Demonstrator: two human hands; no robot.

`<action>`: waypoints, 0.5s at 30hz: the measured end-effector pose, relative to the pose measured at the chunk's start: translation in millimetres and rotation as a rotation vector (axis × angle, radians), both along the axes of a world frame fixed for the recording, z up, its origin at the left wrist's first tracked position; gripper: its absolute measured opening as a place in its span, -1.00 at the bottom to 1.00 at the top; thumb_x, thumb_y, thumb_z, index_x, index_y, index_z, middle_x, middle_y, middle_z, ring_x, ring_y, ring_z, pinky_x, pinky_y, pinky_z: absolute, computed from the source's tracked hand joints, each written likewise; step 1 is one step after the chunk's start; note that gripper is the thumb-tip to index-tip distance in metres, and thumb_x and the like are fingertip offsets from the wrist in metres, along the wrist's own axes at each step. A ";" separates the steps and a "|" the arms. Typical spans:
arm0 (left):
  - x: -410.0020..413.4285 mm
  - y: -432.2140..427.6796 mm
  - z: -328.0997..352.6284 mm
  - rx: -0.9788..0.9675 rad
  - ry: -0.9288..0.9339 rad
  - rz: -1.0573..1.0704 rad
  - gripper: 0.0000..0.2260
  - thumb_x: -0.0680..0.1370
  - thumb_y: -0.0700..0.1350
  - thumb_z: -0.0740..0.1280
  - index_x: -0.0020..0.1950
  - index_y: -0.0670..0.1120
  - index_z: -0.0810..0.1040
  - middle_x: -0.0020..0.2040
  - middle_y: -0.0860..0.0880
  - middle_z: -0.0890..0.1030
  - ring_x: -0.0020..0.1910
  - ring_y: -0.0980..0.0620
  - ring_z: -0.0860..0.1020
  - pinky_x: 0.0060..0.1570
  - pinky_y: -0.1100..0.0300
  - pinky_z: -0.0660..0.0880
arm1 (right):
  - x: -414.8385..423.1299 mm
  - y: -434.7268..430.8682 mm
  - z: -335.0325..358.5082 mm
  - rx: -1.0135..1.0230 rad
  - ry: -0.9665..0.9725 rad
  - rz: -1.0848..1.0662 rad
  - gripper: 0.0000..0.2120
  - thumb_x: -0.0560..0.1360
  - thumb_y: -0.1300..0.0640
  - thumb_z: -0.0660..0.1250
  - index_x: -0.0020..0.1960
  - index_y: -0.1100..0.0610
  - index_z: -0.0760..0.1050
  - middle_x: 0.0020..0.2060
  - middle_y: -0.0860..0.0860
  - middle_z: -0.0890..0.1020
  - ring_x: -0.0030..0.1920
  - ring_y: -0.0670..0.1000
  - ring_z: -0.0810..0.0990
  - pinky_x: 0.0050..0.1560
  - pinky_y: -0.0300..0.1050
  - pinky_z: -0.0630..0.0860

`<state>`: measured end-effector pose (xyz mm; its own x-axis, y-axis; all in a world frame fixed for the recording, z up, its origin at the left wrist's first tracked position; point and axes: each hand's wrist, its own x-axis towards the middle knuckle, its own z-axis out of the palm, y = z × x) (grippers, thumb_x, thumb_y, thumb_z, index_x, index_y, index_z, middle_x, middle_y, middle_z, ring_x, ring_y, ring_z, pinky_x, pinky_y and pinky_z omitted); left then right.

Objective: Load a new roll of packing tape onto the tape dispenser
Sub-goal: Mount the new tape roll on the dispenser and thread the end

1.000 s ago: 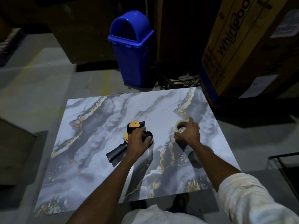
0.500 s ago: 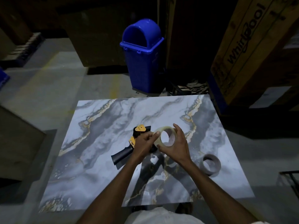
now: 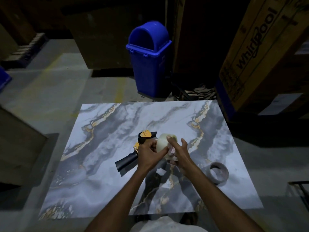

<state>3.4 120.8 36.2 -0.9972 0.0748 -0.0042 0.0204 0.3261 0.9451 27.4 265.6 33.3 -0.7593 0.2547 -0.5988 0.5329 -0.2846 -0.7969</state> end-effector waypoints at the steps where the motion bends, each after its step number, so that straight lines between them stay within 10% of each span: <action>1: 0.5 2.3 1.6 -0.019 0.032 -0.004 -0.71 0.34 0.07 0.64 -0.03 0.00 0.70 -0.21 0.11 0.72 -0.23 0.21 0.68 -0.23 0.26 0.62 | -3.2 -1.7 2.0 -0.038 -0.029 -0.007 0.16 0.21 -0.38 0.57 0.60 -0.21 -0.02 0.44 0.18 0.41 0.18 0.17 0.58 0.05 0.15 0.65; 6: 0.0 7.1 5.5 -0.103 0.116 -0.042 -0.67 0.34 0.16 0.60 -0.07 -0.04 0.70 -0.25 0.09 0.71 -0.27 0.15 0.68 -0.28 0.03 0.64 | -19.1 1.5 -0.9 -0.091 -0.122 -0.080 -0.02 0.23 -0.26 0.61 0.52 0.00 0.28 0.23 0.20 0.59 0.11 0.23 0.67 -0.07 0.25 0.69; 10: 1.2 12.6 11.4 -0.132 0.165 -0.042 -0.69 0.33 0.18 0.59 -0.11 0.00 0.68 -0.25 0.11 0.70 -0.27 0.21 0.67 -0.30 0.12 0.62 | -23.9 1.9 6.0 -0.040 -0.105 -0.062 -0.46 0.40 -0.21 0.47 0.25 0.10 0.58 0.05 0.26 0.68 0.01 0.26 0.70 -0.14 0.23 0.70; 15: -2.4 11.7 10.7 -0.132 0.110 -0.069 -0.75 0.39 0.12 0.56 -0.09 0.03 0.61 -0.28 0.15 0.65 -0.29 0.20 0.62 -0.33 0.32 0.52 | -18.8 0.0 5.6 -0.039 -0.066 0.003 -0.46 0.36 -0.29 0.42 0.24 -0.04 0.57 0.11 0.13 0.68 0.09 0.17 0.68 -0.17 0.09 0.70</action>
<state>1.0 132.5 46.9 -0.9847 0.1494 0.0901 0.1479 0.4410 0.8852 8.6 265.6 38.9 -0.7186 0.2279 -0.6570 0.5846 -0.3136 -0.7482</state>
